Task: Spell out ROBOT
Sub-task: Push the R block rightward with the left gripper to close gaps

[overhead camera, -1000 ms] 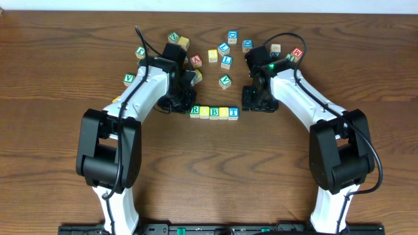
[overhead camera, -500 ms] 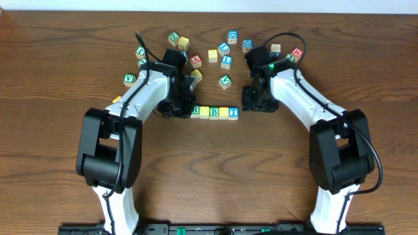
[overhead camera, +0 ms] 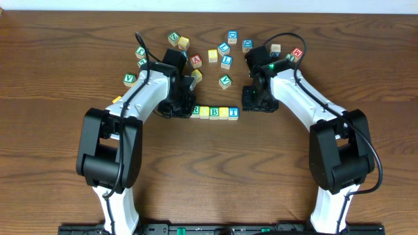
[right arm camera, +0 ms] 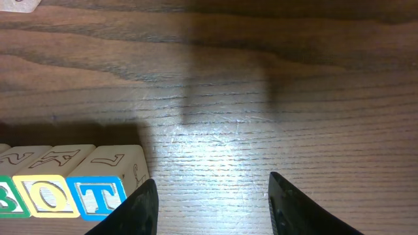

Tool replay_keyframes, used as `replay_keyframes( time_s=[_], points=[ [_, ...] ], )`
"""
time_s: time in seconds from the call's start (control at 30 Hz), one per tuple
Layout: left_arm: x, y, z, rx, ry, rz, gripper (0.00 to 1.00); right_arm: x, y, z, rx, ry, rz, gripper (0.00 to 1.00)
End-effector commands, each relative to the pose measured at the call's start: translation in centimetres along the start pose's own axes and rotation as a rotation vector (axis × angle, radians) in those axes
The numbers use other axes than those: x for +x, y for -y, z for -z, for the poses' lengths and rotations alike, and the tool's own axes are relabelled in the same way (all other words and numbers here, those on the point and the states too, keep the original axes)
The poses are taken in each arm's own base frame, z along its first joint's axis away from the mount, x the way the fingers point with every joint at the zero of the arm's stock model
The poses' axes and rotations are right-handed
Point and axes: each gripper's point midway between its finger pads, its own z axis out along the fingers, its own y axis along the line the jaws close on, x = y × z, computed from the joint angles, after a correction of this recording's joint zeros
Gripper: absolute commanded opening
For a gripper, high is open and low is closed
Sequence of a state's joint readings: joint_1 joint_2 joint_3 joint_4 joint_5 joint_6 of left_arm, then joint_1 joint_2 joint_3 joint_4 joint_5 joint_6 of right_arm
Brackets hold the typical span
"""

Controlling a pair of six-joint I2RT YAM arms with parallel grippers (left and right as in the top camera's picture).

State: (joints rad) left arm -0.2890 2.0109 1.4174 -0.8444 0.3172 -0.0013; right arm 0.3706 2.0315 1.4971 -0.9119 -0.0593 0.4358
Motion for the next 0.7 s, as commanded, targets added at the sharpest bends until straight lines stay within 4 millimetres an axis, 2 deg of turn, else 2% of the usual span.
replay_keyframes(
  time_s=[0.0,0.67],
  points=[
    [0.54,0.66,-0.79,0.014,-0.028,0.006,0.07,-0.92,-0.16,1.37,-0.010,0.041,0.005,0.49],
    [0.99,1.41,-0.98,0.013,-0.044,-0.002,0.08,-0.83,-0.13,1.37,-0.009,0.038,0.004,0.49]
  ],
)
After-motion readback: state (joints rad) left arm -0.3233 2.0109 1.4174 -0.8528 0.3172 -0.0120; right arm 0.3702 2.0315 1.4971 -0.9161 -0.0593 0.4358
